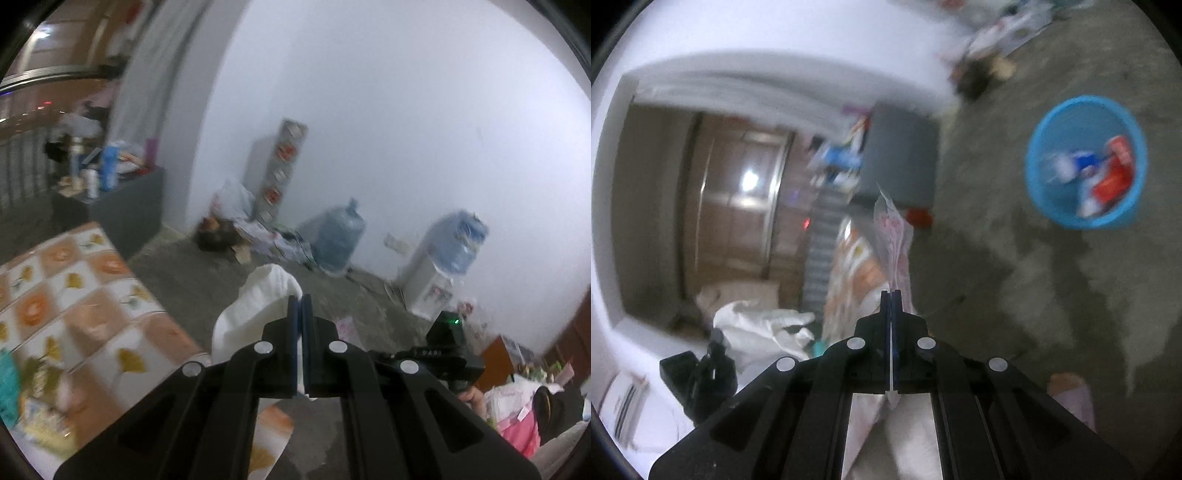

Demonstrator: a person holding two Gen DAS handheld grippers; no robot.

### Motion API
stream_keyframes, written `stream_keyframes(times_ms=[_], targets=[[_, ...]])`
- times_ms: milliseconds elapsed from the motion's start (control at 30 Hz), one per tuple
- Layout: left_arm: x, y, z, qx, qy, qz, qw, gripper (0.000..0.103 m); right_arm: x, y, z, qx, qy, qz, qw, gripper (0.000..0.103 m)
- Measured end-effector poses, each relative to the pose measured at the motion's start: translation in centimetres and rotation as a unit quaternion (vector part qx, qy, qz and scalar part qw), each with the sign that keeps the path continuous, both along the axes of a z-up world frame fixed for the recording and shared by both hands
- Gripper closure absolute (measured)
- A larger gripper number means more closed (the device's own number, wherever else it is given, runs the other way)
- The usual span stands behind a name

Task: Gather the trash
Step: 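Open the left tool over the wastebasket dropping the tissue while the right tool drops its pink strip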

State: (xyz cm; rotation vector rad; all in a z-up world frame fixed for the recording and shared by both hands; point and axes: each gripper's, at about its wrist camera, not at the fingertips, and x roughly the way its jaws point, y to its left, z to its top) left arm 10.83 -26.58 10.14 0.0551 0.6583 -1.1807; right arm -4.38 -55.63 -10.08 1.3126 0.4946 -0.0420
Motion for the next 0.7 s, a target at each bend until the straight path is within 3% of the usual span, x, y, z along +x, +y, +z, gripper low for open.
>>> stream_keyframes(times_ms=[200,400,700], targets=[[-0.2,-9.8,-4.4,0.07,0.012,-0.055,0.996,0.101,-1.9,-3.7,-2.4,-0.005,0.051,-0.069,0.996,0.103],[1.1,-19.7,-10.9,0.15,0.033,-0.087,0.9843,0.101,-1.6,-6.5,-5.8,0.016,0.098,-0.109,0.989,0.103],[2.1,-29.3,-17.9,0.205,0.029,-0.101,0.9732,0.1,0.5,-11.1,-10.1,0.027,0.136,-0.168,0.976,0.098]])
